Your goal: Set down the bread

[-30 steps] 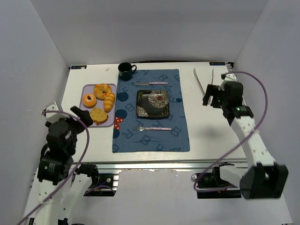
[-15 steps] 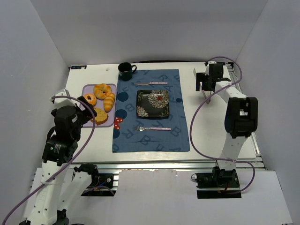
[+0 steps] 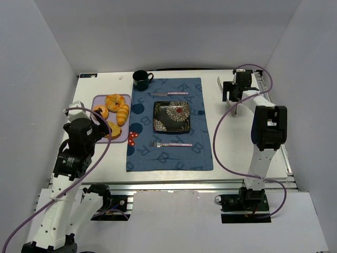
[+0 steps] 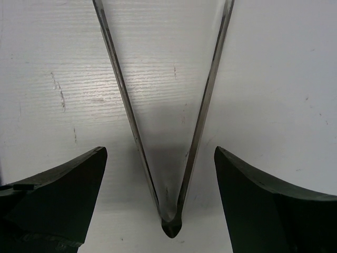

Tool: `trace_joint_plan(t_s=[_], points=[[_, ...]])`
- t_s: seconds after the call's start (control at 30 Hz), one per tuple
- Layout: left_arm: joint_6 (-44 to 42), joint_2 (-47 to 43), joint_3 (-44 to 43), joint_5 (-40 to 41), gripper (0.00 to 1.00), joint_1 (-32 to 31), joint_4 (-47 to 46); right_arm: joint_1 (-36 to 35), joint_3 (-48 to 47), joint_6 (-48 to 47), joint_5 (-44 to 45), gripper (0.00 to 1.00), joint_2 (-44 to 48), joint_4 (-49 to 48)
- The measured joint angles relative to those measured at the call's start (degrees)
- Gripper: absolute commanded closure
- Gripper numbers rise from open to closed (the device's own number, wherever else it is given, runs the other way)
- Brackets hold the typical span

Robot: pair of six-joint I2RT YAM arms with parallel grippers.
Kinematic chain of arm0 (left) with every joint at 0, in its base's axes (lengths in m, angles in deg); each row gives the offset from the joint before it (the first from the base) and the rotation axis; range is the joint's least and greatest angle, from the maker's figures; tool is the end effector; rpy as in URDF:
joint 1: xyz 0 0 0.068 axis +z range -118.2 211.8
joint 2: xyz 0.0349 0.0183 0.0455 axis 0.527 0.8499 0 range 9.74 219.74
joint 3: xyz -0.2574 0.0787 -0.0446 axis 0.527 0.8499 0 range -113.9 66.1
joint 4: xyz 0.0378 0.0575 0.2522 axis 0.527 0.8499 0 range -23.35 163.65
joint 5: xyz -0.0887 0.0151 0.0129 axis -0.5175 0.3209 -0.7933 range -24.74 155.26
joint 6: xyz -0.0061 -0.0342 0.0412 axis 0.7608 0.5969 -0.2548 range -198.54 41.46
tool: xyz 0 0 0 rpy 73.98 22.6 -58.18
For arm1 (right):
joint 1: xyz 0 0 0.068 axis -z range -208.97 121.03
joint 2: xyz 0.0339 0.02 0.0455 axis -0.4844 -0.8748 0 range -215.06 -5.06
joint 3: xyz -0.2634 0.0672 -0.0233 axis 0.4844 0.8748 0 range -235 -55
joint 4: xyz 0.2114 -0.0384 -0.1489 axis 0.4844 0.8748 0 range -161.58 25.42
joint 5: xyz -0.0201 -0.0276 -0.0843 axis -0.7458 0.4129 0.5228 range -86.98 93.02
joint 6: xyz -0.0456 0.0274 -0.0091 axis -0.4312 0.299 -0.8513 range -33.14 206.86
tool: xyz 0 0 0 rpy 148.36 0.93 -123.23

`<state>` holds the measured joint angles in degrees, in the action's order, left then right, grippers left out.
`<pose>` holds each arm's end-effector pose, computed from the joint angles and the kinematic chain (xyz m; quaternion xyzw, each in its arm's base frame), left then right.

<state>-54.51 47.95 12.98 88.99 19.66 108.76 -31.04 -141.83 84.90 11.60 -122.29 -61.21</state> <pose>0.1288 -0.0130 0.3491 -0.1930 0.8197 0.0086 0.5392 0.4650 0.0115 0.2046 -0.0007 0.9071 -0.0676 0.4154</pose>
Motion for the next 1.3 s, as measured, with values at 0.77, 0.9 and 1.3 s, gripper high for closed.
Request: trace_joint_plan(t_s=[0.77, 0.9, 1.3], points=[[-0.2, 4.0, 0.2, 0.0, 0.02, 0.0, -2.0, 2.4, -9.9, 2.7, -4.7, 0.11, -12.8, -1.5], [-0.6, 4.5, 0.2, 0.0, 0.02, 0.0, -2.3, 2.9, -12.3, 3.0, -4.9, 0.12, -14.5, -1.6], [-1.2, 4.7, -0.3, 0.2, 0.02, 0.0, -0.9, 3.9, -13.4, 4.1, -5.4, 0.46, -14.2, -0.4]])
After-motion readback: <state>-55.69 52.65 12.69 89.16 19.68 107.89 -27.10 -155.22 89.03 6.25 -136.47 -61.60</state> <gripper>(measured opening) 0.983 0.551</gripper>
